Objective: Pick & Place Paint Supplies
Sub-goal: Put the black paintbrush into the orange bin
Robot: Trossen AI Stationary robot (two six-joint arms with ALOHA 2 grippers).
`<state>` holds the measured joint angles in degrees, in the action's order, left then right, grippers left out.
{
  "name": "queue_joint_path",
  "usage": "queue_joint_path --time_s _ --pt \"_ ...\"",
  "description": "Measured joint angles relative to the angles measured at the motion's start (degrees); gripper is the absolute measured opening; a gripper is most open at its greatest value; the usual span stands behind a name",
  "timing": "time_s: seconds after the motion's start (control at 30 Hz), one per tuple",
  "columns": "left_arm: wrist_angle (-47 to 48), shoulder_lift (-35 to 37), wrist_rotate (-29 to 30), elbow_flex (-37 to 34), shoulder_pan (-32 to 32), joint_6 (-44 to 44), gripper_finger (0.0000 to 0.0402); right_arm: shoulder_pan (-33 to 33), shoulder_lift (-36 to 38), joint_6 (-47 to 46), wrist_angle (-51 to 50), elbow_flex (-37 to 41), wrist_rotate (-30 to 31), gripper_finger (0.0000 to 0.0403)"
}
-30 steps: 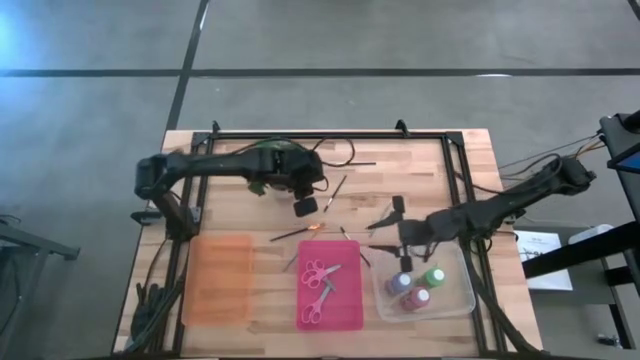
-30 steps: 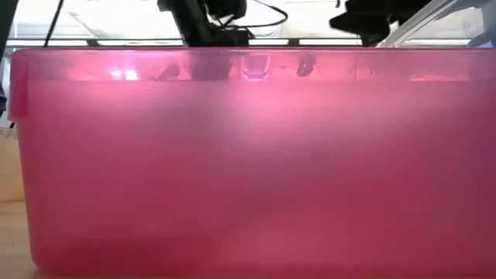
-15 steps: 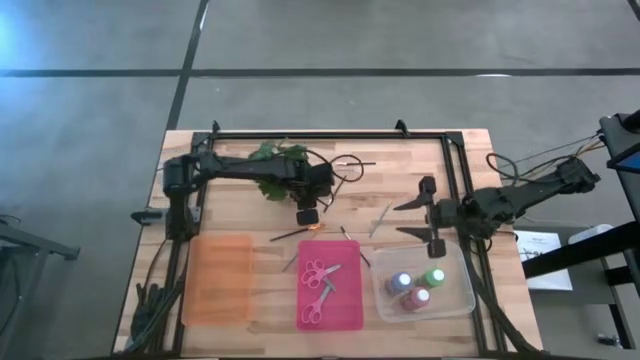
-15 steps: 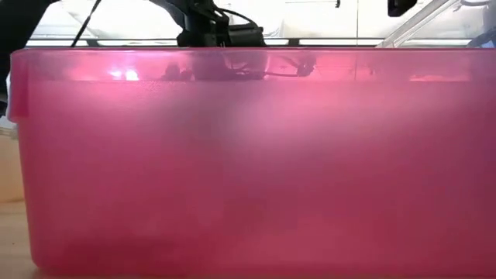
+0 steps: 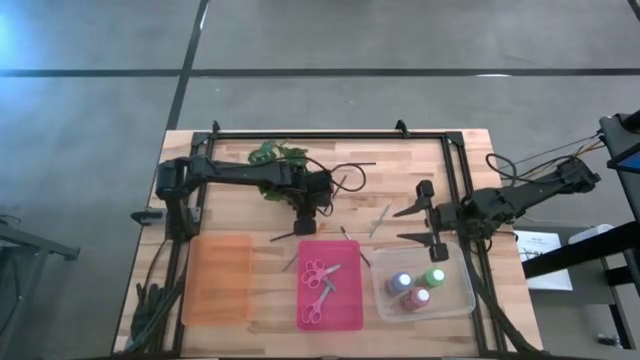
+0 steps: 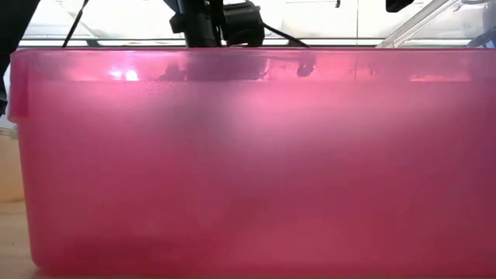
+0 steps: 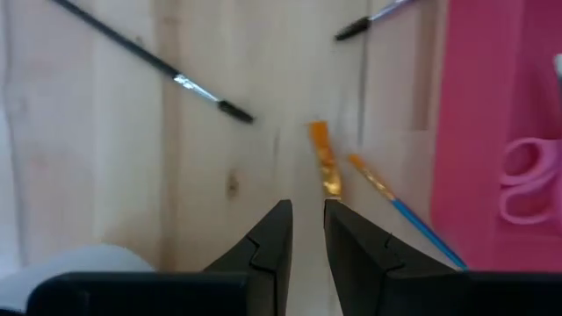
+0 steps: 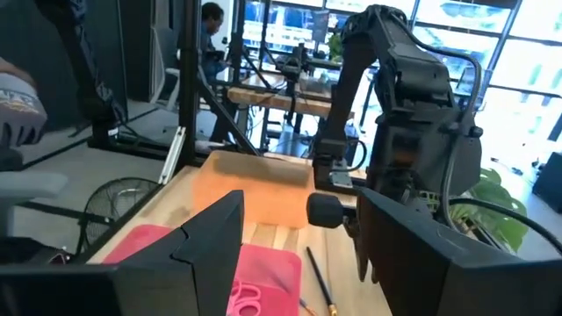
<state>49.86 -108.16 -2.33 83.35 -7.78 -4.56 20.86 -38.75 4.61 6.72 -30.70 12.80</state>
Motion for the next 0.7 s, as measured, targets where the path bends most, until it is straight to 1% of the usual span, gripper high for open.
queue_joint_path --time_s 0.13,0.4,0.7 --pt "-0.06 0.0 -2.88 0.0 0.88 -1.3 0.0079 0.0 0.93 -1.92 -0.55 0.0 -1.2 0.0219" --pt "-0.08 0.0 -3.21 0.0 1.66 -2.51 0.0079 0.25 2.97 -5.94 -2.5 0.0 -3.47 0.0219" --pt "-0.95 0.02 -3.21 0.0 1.67 -2.54 0.0079 0.26 8.01 -6.44 -7.7 0.0 -4.33 0.0219"
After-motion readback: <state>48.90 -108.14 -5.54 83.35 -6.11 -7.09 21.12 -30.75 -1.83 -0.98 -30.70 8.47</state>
